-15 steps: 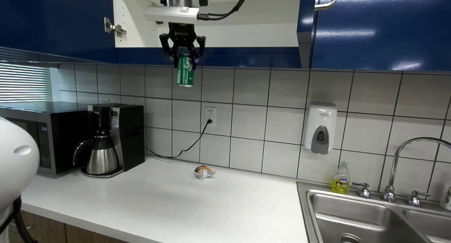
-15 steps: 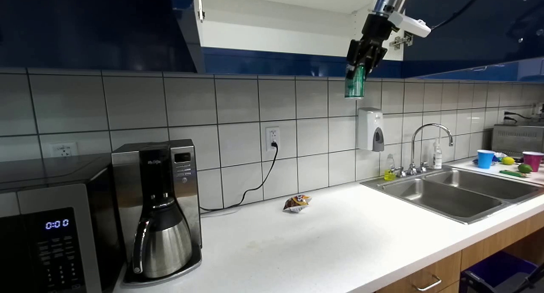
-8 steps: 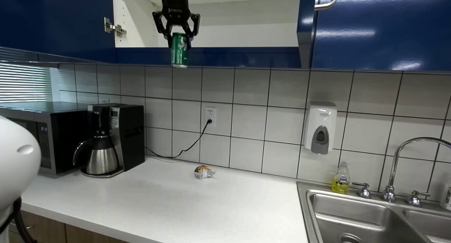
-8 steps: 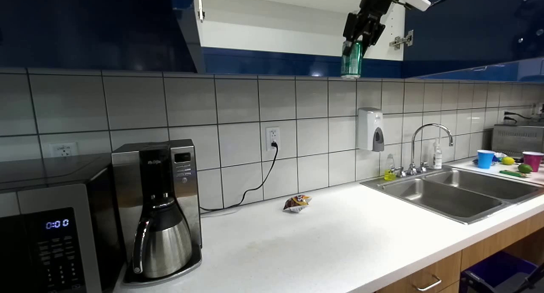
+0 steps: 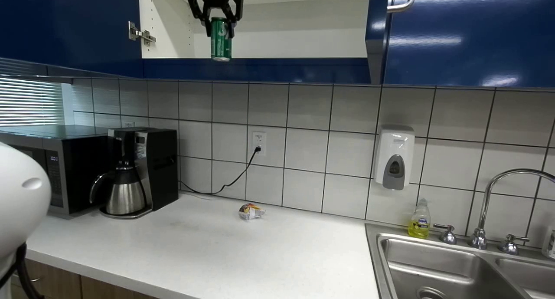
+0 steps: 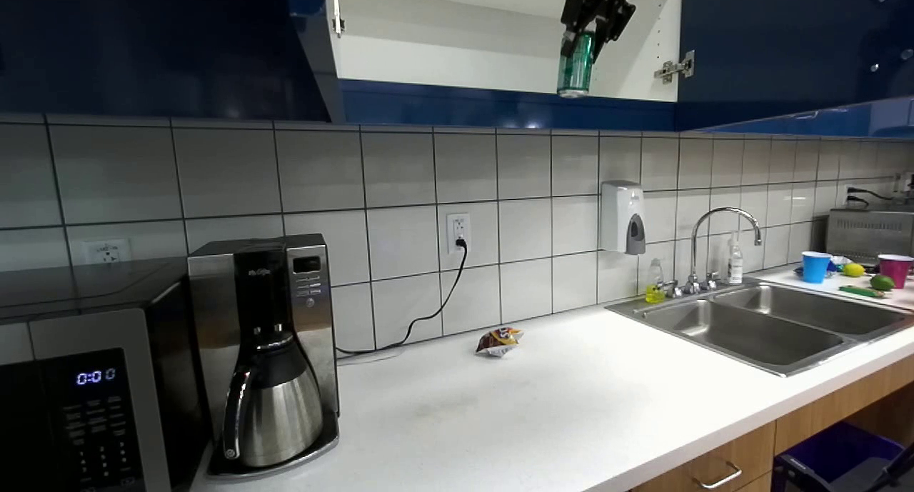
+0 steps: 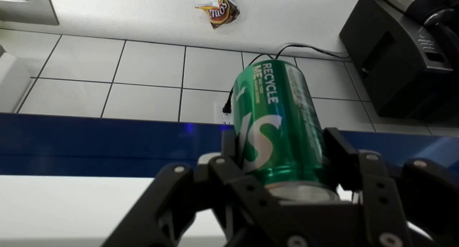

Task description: Put the can inside the cupboard

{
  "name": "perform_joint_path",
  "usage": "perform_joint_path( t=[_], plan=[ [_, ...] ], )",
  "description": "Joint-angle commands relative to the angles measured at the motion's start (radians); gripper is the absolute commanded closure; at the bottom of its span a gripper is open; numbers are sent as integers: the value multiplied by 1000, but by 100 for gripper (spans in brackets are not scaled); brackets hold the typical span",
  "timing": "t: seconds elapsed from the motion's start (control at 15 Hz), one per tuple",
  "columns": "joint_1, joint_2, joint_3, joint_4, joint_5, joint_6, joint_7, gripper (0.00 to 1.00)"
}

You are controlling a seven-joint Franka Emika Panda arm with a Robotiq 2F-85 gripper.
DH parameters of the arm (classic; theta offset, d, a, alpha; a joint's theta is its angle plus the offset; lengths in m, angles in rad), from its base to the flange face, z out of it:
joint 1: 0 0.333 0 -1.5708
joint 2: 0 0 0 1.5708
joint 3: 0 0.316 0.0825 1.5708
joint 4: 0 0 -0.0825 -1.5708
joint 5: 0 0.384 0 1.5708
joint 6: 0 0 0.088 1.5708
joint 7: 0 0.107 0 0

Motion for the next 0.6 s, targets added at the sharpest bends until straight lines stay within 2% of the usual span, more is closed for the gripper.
perform_joint_path(
  t=[0.0,0.53],
  plan=[
    [-5,81,18,137,-24,-46,65,62],
    [-9,199,41,339,-33,-120,131,62]
  ],
)
